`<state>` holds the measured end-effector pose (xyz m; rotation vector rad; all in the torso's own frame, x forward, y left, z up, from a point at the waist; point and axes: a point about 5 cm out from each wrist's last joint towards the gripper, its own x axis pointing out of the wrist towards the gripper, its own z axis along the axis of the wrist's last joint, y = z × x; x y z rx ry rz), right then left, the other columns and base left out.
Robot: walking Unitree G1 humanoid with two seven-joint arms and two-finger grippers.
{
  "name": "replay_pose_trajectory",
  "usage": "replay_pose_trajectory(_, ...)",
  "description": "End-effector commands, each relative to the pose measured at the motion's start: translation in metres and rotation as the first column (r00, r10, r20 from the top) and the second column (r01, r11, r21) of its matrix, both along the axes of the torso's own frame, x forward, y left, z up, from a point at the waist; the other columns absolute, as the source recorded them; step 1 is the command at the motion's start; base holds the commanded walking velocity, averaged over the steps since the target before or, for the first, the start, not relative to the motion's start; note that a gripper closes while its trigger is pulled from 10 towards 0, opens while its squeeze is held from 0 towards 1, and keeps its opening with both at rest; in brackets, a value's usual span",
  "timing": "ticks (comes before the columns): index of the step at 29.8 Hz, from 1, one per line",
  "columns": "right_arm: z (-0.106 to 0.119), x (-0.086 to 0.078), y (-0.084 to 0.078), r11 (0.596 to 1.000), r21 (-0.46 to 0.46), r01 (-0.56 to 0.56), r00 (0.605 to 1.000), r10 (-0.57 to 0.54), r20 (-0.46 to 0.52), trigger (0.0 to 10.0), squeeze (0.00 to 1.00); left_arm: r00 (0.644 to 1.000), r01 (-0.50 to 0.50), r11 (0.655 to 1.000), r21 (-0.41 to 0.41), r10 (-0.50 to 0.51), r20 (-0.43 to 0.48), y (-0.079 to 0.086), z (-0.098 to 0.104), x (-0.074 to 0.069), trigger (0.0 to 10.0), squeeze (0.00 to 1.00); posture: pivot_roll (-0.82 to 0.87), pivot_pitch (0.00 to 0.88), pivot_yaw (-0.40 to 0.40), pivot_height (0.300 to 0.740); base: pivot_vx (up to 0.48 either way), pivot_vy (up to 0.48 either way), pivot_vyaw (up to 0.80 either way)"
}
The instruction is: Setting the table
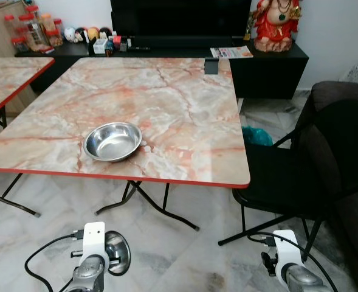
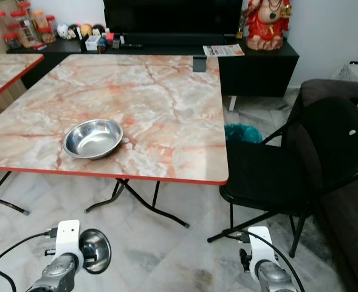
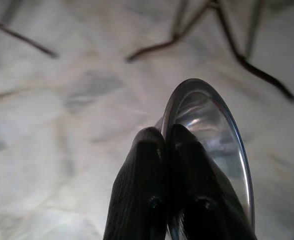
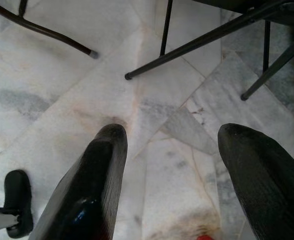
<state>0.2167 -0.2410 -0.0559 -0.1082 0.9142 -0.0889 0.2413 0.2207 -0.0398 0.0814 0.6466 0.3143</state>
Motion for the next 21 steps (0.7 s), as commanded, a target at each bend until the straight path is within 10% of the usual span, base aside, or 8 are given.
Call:
replay_pose_trajectory(1,0.003,0.007,0.003,1.000,-0.001,-0.004,1.000,0.004,0.009,10.0,0.00,0.993,-0.093,0.992,0.085,0.086,0.085,0.019,0.013,0.006,10.0,0.00,-0.07,0.036,0.012,0.740,0.000,0.000,0.00)
replay_pose_trajectory(11,0.005,0.011,0.004,1.000,0.001,-0.010,1.000,0.010,0.014,10.0,0.00,0.894,-0.299,0.937,0.177,0.211,0.395,0.035,0.057,0.012,10.0,0.00,-0.06,0.040,0.012,0.740,0.000,0.000,0.00)
replay_pose_trajectory(21,0.005,0.011,0.006,1.000,0.003,-0.012,1.000,0.012,0.011,10.0,0.00,0.768,-0.517,0.831,0.203,0.347,0.538,0.039,0.102,-0.022,10.0,0.00,-0.03,0.037,0.009,0.740,0.000,0.000,0.00)
